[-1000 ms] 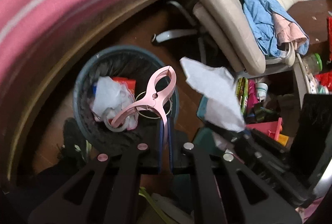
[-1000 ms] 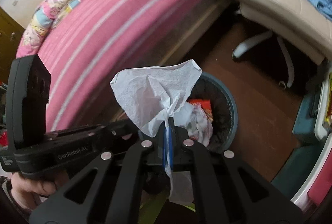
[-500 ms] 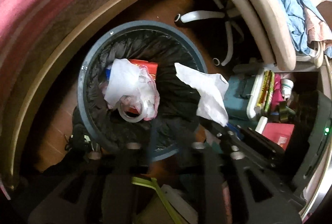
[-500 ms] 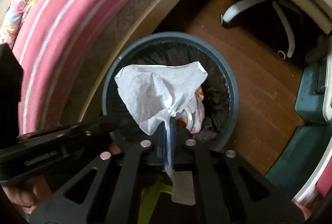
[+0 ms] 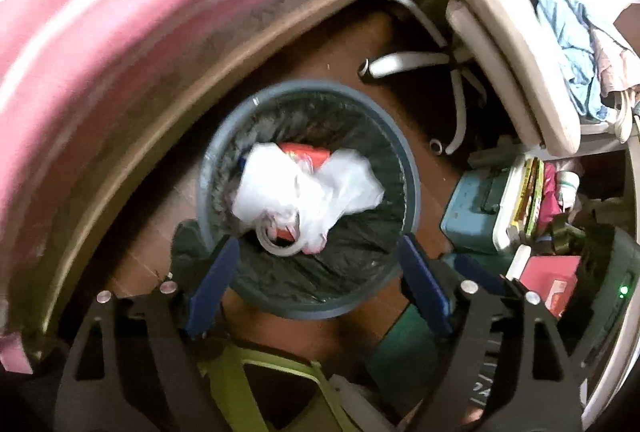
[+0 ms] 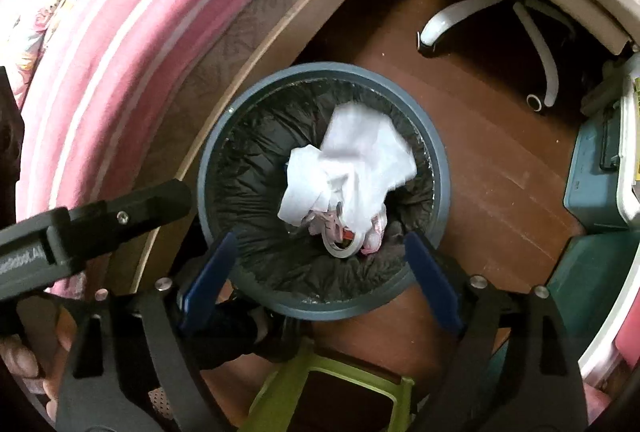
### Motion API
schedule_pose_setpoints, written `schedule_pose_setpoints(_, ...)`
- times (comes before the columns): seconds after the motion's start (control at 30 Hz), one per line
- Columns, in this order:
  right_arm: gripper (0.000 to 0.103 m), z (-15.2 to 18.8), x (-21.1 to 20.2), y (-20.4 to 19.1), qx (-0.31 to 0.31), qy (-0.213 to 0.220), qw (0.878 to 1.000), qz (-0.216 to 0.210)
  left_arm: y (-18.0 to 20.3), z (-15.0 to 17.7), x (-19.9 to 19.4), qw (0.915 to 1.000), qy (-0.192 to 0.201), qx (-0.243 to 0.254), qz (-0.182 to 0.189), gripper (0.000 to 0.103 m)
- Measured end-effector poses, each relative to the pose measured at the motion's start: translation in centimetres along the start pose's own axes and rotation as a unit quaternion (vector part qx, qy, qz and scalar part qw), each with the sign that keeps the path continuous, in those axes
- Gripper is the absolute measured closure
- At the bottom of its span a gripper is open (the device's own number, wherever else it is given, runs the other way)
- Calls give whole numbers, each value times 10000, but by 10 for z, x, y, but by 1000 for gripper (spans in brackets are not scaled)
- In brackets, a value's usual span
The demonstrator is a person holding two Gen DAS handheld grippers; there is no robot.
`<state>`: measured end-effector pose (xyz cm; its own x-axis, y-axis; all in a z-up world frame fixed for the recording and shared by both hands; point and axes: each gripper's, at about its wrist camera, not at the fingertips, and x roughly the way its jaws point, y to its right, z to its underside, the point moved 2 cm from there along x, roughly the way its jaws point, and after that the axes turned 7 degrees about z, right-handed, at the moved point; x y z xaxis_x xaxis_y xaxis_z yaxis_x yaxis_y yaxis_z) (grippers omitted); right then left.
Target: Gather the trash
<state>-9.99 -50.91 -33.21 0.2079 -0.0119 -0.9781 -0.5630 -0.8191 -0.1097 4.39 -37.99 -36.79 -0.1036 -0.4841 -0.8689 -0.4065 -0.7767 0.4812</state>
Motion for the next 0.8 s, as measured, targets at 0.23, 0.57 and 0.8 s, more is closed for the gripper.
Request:
schedule_pose_setpoints(0.23,17,0,-78,-22,-429,988,9940,-172,-1,2,-80,9905,1364,-139,84,14)
schedule_pose_setpoints(0.57,13,-2,-196,-81,-1053,2291,9656,-641,-4,23,-208,9609,2754,-40,-276,6)
schedule_pose_setpoints(0.8,10,13,-272,-149,-1665,2984,9322,-1191,-16,57,-303,9313,3572,-196,-688,6)
